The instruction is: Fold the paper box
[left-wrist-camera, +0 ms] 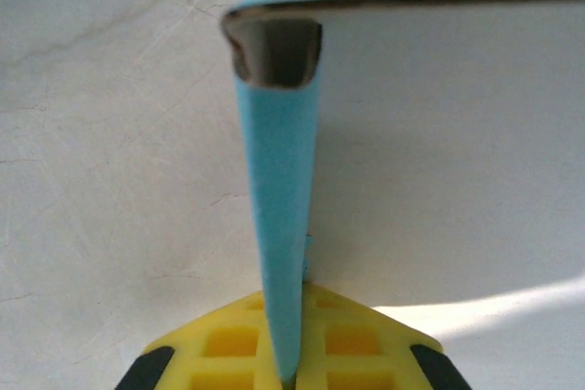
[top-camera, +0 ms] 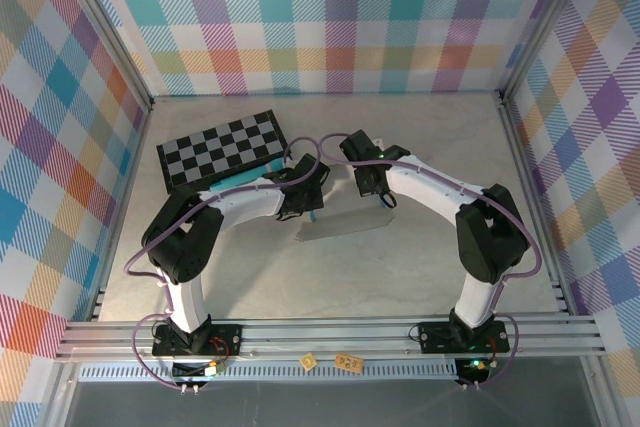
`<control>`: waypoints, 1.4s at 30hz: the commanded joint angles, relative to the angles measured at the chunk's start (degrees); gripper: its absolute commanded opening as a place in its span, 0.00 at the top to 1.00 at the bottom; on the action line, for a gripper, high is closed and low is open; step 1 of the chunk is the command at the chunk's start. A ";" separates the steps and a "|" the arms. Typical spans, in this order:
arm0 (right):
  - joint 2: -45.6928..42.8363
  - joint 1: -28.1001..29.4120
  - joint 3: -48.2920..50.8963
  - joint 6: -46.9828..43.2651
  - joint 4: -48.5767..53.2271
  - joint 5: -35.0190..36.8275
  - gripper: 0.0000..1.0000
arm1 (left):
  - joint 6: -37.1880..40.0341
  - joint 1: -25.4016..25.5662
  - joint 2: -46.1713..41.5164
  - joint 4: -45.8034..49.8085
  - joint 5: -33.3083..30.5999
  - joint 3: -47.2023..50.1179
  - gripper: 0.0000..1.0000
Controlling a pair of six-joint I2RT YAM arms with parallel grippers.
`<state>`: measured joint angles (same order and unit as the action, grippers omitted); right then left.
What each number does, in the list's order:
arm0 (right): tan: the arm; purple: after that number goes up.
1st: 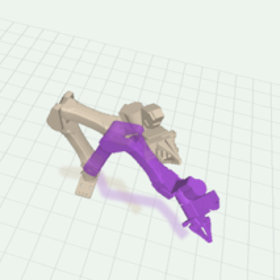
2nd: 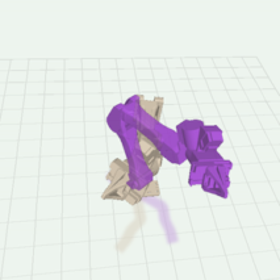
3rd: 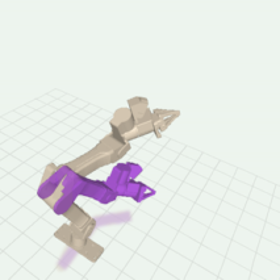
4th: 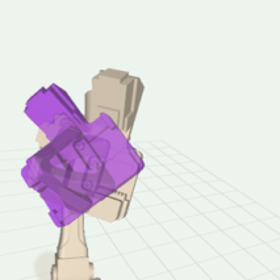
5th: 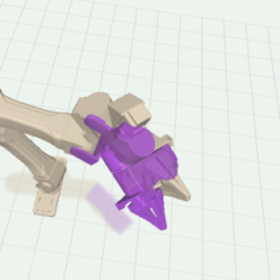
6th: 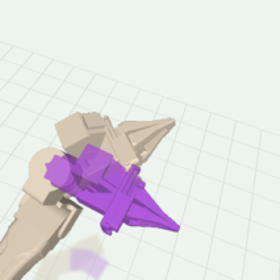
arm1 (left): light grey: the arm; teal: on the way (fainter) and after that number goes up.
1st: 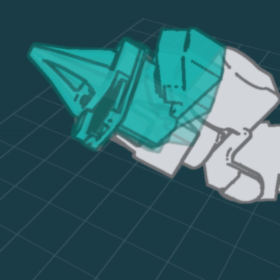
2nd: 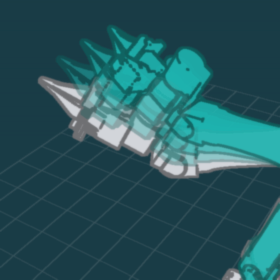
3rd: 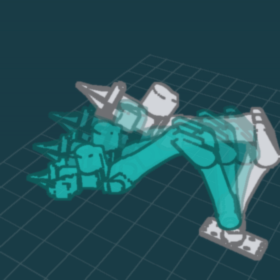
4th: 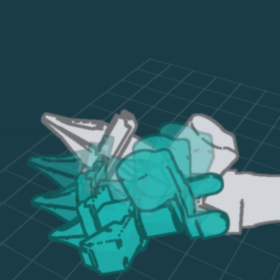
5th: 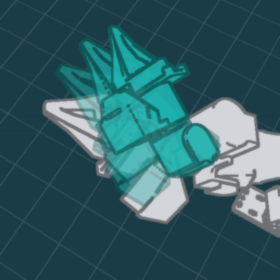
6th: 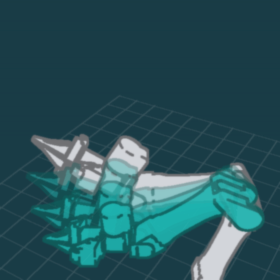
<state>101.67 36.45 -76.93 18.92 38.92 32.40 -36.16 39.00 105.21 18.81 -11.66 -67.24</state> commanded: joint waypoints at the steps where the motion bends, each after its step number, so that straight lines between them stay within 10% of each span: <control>1: -0.37 0.03 -1.91 1.03 1.07 2.05 1.00 | 0.72 -0.26 2.13 8.35 -2.62 -0.43 0.96; 15: 0.37 0.11 -2.58 1.08 1.24 2.05 1.00 | -0.82 0.19 5.88 11.72 -7.19 0.37 0.83; 20: 0.81 0.16 -2.84 0.95 1.59 2.14 1.00 | -0.85 0.27 5.71 11.16 -7.47 0.47 1.00; 32: 1.61 0.73 -3.61 1.55 2.42 4.25 1.00 | -1.24 2.36 2.39 10.72 -10.25 0.35 1.00; 35: 0.95 0.77 -2.85 1.21 1.57 4.42 1.00 | -0.38 2.37 -1.75 6.82 -9.17 2.21 0.70; 42: -0.03 0.82 -1.55 0.89 0.35 4.62 1.00 | 2.04 1.41 -9.49 1.37 -4.13 4.18 0.47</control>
<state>103.35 37.30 -78.81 19.29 39.90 34.87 -35.92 41.12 98.72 21.43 -18.22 -63.35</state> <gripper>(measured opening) 0.057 0.523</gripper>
